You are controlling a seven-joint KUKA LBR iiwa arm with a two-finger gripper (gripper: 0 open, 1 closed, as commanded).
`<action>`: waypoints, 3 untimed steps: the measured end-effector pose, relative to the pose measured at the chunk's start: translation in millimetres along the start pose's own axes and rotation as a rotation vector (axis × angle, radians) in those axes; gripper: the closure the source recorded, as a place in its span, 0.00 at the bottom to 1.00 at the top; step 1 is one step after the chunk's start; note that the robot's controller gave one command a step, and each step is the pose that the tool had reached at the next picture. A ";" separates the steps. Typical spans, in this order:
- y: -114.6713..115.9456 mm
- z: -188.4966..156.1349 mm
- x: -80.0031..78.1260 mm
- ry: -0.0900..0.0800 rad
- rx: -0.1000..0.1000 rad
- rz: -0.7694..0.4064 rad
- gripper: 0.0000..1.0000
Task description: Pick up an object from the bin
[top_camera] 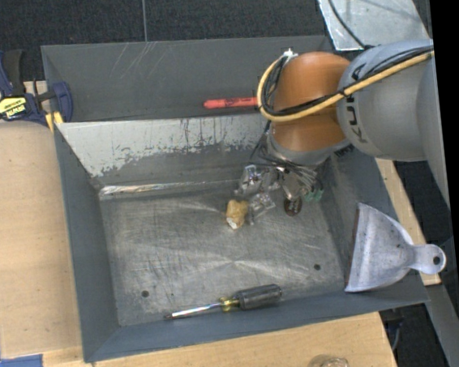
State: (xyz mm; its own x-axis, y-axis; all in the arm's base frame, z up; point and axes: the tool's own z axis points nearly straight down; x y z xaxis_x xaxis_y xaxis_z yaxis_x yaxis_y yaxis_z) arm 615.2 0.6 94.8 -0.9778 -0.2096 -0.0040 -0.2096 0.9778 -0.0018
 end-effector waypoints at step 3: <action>0.3 -31.3 0.4 0.003 -0.002 0.000 1.00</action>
Offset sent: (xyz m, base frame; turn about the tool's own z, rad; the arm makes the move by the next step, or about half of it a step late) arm 0.0001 0.0000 0.0544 0.0000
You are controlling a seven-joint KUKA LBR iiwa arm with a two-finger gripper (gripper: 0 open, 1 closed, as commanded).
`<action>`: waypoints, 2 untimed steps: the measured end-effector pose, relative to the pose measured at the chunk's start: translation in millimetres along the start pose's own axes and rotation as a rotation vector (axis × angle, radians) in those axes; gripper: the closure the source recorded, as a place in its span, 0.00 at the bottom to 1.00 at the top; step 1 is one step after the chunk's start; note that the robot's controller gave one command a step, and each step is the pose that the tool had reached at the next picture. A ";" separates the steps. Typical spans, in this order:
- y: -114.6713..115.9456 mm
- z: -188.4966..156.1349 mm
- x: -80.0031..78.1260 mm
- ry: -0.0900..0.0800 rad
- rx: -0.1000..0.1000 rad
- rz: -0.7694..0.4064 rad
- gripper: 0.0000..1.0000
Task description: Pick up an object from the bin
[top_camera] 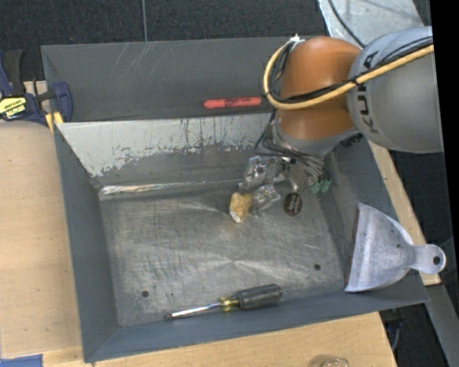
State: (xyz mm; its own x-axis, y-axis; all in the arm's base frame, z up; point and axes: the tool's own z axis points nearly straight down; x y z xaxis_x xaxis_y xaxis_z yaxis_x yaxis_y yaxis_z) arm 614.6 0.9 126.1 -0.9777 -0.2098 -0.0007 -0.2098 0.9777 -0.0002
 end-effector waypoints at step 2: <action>-0.4 -26.0 -1.3 -0.005 0.001 0.000 1.00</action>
Offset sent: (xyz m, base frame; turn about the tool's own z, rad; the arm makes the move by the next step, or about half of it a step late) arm 0.0002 -0.0001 0.0479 0.0000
